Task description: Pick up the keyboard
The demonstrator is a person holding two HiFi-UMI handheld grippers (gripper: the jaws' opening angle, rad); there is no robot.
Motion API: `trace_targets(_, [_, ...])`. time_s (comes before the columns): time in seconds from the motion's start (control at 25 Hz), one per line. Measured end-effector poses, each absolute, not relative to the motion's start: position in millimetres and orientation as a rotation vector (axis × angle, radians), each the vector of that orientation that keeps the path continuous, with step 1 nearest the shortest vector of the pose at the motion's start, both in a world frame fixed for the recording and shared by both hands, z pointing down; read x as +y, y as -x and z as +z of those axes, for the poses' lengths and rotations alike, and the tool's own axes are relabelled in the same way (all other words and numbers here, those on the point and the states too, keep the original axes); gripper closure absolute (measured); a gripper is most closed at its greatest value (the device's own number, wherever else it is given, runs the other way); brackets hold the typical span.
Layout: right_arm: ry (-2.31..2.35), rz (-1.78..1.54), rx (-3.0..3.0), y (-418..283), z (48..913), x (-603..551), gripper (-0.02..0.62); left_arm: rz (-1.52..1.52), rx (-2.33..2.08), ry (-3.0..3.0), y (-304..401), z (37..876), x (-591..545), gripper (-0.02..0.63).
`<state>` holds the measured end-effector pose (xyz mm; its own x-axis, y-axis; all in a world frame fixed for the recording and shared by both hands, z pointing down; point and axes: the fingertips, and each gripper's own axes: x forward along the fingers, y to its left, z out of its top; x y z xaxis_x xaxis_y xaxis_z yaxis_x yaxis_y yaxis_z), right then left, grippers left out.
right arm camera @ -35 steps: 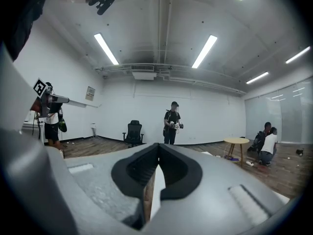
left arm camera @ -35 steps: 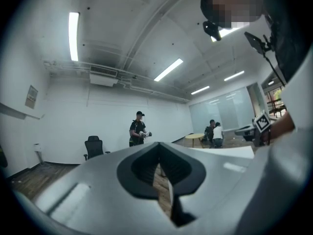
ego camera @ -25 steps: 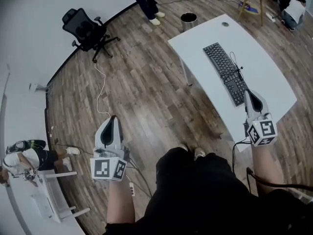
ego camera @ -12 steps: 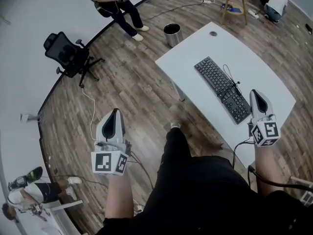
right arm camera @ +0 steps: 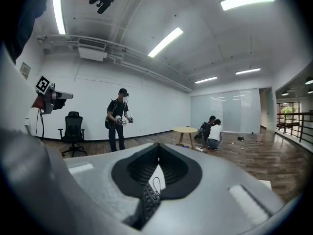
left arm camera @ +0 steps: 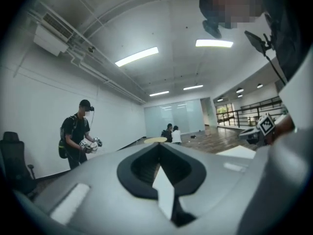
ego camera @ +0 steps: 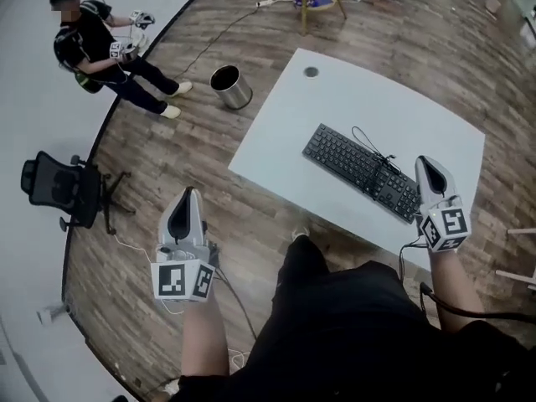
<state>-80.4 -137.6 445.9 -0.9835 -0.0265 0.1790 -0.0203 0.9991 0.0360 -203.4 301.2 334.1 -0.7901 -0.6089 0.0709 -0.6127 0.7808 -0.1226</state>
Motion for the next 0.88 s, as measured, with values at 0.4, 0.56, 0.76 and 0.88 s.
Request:
trace_targets(0.4, [-0.434,-0.057,-2.903,111,434,-138,0.594,0.181,-2.702,-1.476,346,363,233,0.602])
trace_targets(0.56, [-0.634,-0.053,-2.848,89,434,-151,0.594,0.166,-2.570,-1.648,370,383,190,0.601])
trace_targets(0.76, [-0.886,-0.056,-2.781,45,425,-158,0.594,0.179,-2.391,-1.851,385,408,136,0.601])
trace_targets(0.88, [-0.994,-0.051,-2.731,18,428,-159,0.594,0.158,-2.275,-1.923,383,427,108,0.601])
